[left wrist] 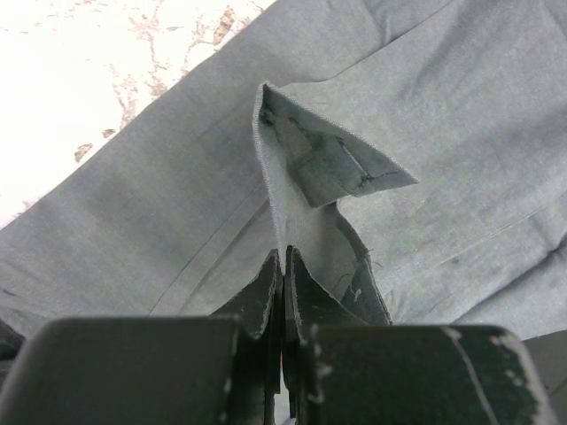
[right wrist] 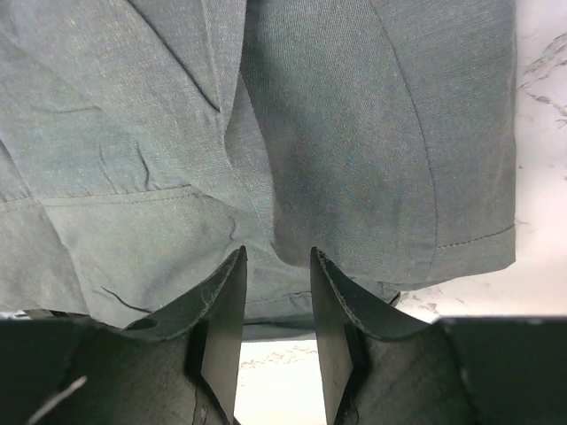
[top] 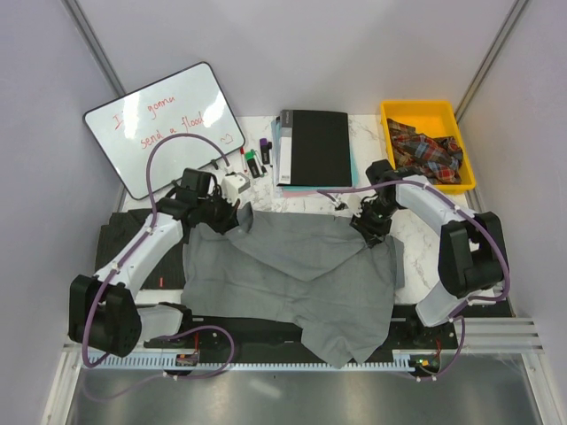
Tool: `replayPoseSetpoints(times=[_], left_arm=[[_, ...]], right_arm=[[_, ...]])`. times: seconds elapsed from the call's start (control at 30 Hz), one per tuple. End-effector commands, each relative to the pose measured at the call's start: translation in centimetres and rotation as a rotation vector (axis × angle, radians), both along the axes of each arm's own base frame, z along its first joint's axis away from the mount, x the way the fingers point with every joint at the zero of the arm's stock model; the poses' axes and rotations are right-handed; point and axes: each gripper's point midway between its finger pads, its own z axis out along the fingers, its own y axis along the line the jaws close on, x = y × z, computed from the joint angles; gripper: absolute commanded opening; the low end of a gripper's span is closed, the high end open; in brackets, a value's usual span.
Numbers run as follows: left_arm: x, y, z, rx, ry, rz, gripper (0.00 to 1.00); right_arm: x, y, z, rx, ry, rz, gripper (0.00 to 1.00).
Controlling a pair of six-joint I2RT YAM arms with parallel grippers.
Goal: Fold and stack the long sleeve shirts
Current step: Fold the shirt
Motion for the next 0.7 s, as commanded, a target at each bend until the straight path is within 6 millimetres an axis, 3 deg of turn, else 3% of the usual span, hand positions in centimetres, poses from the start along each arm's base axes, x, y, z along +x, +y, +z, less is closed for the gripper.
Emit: replayPoseSetpoints(times=[0.0,0.07,0.1,0.2,0.33,0.67], left_arm=[[2.2,0.2,1.9,0.021,-0.096,-0.005,0.02],[2.6,0.3,2.3,0.025,-0.108,0.0,0.02],[2.7,0.4,2.4,0.025,-0.112,0.001,0.02],[3.1,0.5,2.6,0.032,-0.122,0.003,0.02],[3.8,1.0,2.8,0.056,-0.137,0.016,0.02],[3.7,2.8,-0.8,0.114,-0.077,0.044,0.02]], right_arm=[[0.4,-0.3,-0.6,-0.013,-0.025,0.038,0.41],[0.3,-0.4,-1.0,-0.021,-0.026,0.044,0.38],[0.5,-0.5,-1.1,-0.027,-0.032,0.043,0.24],[0.8,-0.7,-1.2,-0.041,-0.039,0.047,0.0],[1.0,-1.6,-1.3,-0.072,-0.05,0.042,0.0],[0.3,-1.7,-1.6,-0.063,0.008,0.038,0.0]])
